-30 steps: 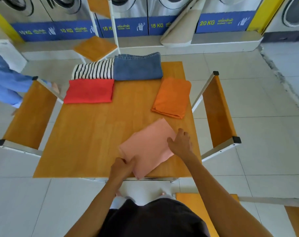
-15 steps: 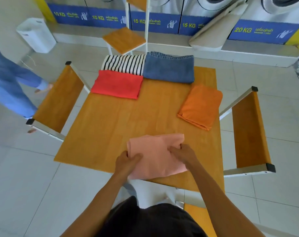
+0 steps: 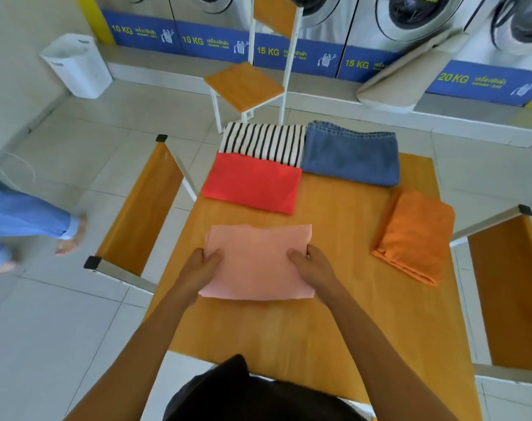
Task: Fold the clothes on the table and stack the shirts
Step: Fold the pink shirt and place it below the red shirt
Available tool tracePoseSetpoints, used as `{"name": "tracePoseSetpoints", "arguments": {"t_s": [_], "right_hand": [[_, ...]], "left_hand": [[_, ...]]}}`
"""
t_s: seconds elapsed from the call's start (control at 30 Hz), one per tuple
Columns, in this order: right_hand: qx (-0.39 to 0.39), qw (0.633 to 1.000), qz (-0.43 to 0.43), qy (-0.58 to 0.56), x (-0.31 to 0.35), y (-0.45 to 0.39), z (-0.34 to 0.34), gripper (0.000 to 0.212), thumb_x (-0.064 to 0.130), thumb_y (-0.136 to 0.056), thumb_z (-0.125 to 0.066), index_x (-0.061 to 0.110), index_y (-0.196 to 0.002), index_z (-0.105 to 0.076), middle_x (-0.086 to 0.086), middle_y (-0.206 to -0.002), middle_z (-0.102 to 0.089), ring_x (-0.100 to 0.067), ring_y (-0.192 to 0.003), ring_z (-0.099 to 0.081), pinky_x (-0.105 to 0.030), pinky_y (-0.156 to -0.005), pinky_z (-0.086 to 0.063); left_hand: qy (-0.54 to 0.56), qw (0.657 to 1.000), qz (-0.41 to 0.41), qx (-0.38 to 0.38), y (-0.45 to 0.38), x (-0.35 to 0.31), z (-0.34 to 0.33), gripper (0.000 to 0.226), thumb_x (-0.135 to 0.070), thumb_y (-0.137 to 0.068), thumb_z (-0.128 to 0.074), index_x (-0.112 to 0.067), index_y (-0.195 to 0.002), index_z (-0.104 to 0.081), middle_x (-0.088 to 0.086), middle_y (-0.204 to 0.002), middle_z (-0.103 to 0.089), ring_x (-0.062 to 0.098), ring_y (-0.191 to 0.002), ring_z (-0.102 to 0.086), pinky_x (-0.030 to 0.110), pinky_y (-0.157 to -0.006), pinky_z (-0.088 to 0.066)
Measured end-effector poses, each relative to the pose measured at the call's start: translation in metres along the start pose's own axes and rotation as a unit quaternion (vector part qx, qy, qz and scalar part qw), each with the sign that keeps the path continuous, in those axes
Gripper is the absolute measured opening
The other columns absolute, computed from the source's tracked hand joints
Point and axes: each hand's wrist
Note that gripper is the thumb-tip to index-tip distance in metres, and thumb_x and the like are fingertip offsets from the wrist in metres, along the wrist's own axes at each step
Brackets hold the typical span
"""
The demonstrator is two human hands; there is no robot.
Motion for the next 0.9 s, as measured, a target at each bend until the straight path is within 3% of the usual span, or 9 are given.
{"name": "tracePoseSetpoints", "arguments": {"t_s": [0.07,0.2,0.37,0.5,0.63,0.73,0.83,0.9], "right_hand": [[0.002,1.000,0.015,-0.021,0.018,-0.012,-0.014,0.028,0.038,-0.093,-0.057,0.023,-0.117,-0.060,0.011,-0.105,-0.065,-0.009,-0.093,-0.062,-0.029,-0.069,-0.050],[-0.015,0.999,0.009,-0.051,0.041,-0.037,-0.039,0.011,0.034,-0.093,-0.058,0.029,-0.102,-0.060,0.010,-0.103,-0.068,-0.012,-0.093,-0.065,-0.029,-0.070,-0.052],[-0.066,0.994,-0.072,-0.043,0.043,-0.058,-0.065,0.033,0.031,-0.095,-0.051,0.010,-0.120,-0.056,-0.004,-0.114,-0.062,-0.026,-0.104,-0.060,-0.041,-0.086,-0.052],[-0.115,0.990,-0.084,-0.018,0.028,-0.060,-0.069,0.025,0.034,-0.095,-0.056,0.010,-0.097,-0.061,-0.002,-0.093,-0.064,-0.020,-0.083,-0.060,-0.035,-0.068,-0.050],[-0.115,0.990,-0.086,-0.012,0.030,-0.062,-0.068,0.023,0.036,-0.094,-0.058,0.013,-0.093,-0.062,0.008,-0.084,-0.062,-0.007,-0.074,-0.057,-0.027,-0.057,-0.044],[-0.117,0.989,-0.085,-0.005,0.031,-0.060,-0.070,0.021,0.033,-0.094,-0.058,0.014,-0.087,-0.060,0.006,-0.082,-0.061,-0.012,-0.073,-0.057,-0.028,-0.055,-0.043],[-0.124,0.989,-0.074,0.012,0.037,-0.055,-0.073,0.013,0.024,-0.090,-0.057,0.012,-0.092,-0.055,0.002,-0.086,-0.059,-0.016,-0.075,-0.055,-0.030,-0.055,-0.041],[-0.130,0.989,-0.064,0.012,0.039,-0.050,-0.076,0.014,0.020,-0.087,-0.055,0.014,-0.099,-0.052,0.001,-0.093,-0.060,-0.015,-0.078,-0.055,-0.031,-0.058,-0.043]], "left_hand": [[-0.001,1.000,-0.013,-0.003,-0.020,-0.013,0.020,0.054,-0.047,-0.092,-0.055,-0.011,-0.132,-0.045,0.003,-0.125,-0.054,0.026,-0.112,-0.054,0.042,-0.092,-0.047],[-0.017,0.999,-0.026,-0.014,-0.060,-0.038,0.045,0.048,-0.043,-0.093,-0.053,-0.012,-0.130,-0.048,0.001,-0.118,-0.057,0.022,-0.104,-0.055,0.033,-0.079,-0.043],[-0.061,0.998,0.011,-0.003,-0.100,-0.042,0.053,0.047,-0.038,-0.095,-0.052,-0.008,-0.130,-0.049,0.009,-0.124,-0.058,0.026,-0.105,-0.055,0.038,-0.083,-0.046],[-0.078,0.996,0.035,0.005,-0.111,-0.038,0.050,0.054,-0.042,-0.095,-0.049,-0.010,-0.137,-0.040,0.007,-0.129,-0.053,0.022,-0.102,-0.049,0.035,-0.080,-0.042],[-0.117,0.992,0.035,0.001,-0.112,-0.029,0.049,0.052,-0.044,-0.096,-0.043,-0.013,-0.137,-0.039,0.007,-0.130,-0.051,0.026,-0.109,-0.051,0.039,-0.086,-0.045],[-0.176,0.982,0.018,-0.069,-0.105,-0.025,0.043,0.048,-0.039,-0.094,-0.049,-0.012,-0.133,-0.043,0.011,-0.130,-0.052,0.030,-0.115,-0.051,0.045,-0.092,-0.045],[-0.271,0.945,-0.057,-0.174,-0.090,-0.028,0.034,0.052,-0.026,-0.090,-0.058,-0.012,-0.136,-0.039,0.013,-0.142,-0.042,0.032,-0.130,-0.039,0.051,-0.105,-0.035],[-0.288,0.933,-0.121,-0.177,-0.079,-0.030,0.026,0.059,-0.020,-0.087,-0.059,-0.015,-0.140,-0.035,0.010,-0.149,-0.033,0.030,-0.138,-0.029,0.049,-0.112,-0.025]]}}
Point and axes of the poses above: each hand's wrist, its own y-axis away from the middle knuckle, its own z-axis out of the back of the hand, x = y × z
